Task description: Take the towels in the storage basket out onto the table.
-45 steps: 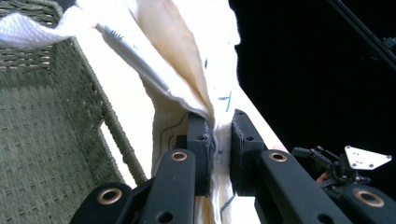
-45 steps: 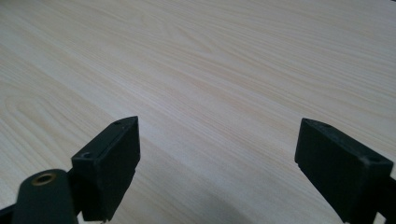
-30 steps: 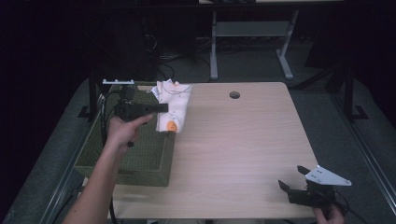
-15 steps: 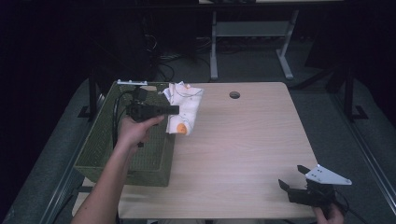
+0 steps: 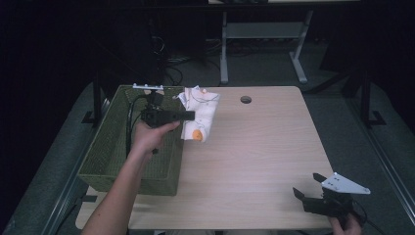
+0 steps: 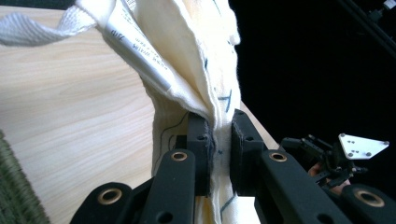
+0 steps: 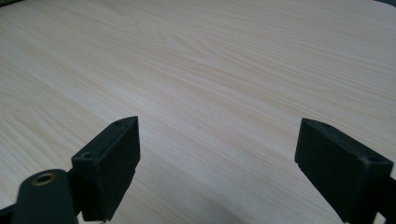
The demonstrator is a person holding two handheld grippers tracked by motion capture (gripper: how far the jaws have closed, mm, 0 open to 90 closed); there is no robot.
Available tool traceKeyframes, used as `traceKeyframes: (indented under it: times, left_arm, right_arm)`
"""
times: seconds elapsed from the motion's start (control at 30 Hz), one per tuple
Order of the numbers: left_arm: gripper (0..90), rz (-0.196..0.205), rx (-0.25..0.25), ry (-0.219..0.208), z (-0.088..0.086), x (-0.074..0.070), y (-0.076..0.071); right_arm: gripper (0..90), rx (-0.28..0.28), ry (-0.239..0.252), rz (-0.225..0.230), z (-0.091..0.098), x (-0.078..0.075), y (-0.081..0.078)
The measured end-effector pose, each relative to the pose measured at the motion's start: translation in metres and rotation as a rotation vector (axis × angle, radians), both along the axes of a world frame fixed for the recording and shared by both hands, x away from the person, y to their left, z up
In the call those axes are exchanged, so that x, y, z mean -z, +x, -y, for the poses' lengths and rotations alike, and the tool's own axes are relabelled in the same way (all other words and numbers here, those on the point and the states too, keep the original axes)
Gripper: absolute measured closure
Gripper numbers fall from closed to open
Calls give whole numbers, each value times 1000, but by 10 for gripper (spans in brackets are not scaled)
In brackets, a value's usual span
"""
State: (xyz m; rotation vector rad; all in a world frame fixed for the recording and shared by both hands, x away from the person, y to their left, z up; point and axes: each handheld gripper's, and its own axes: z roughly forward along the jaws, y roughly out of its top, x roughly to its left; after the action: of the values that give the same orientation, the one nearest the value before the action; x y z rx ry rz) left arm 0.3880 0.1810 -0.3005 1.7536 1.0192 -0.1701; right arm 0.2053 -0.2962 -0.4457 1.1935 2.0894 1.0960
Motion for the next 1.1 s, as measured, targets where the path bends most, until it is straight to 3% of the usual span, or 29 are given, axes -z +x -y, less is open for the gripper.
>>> traceKeyframes:
  times: [0.33, 1.1]
  left_arm:
    - [810, -7, 15, -12, 14, 5, 3]
    - [809, -25, 55, 16, 55, 24, 4]
  right_arm:
    - [139, 10, 4, 4, 3, 0, 0]
    - [139, 19, 7, 11, 6, -2, -3]
